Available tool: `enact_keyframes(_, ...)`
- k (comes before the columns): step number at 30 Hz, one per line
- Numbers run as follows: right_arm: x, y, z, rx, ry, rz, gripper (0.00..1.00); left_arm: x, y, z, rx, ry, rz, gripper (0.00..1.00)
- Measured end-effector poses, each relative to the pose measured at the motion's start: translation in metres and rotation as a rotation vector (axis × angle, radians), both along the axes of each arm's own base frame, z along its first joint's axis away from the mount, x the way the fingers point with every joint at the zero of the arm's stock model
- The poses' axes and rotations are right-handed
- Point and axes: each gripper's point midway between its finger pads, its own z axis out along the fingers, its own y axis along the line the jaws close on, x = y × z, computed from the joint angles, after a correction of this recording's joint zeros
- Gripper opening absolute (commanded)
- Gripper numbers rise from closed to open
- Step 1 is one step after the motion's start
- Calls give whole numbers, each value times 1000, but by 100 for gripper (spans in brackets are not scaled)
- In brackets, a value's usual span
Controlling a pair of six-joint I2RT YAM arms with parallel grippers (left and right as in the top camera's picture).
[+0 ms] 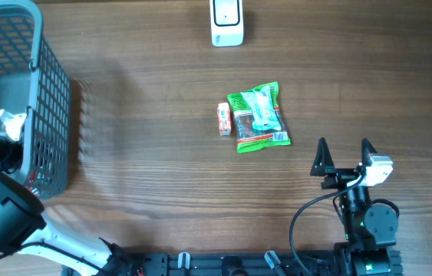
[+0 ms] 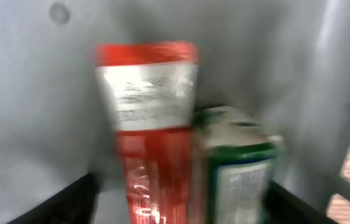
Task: Scan the item barcode
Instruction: 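Lower the left gripper into the basket and grasp the red stick and green box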
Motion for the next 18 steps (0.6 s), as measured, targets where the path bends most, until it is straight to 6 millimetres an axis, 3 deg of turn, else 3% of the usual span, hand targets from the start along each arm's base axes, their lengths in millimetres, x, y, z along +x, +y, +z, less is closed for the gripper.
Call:
enact_keyframes(13,0,0,0,0,0,0,100,-4,5,-4,40,11,224,60)
enact_keyframes(18,0,0,0,0,0,0,100,-9,12,-5,76,44,368,40)
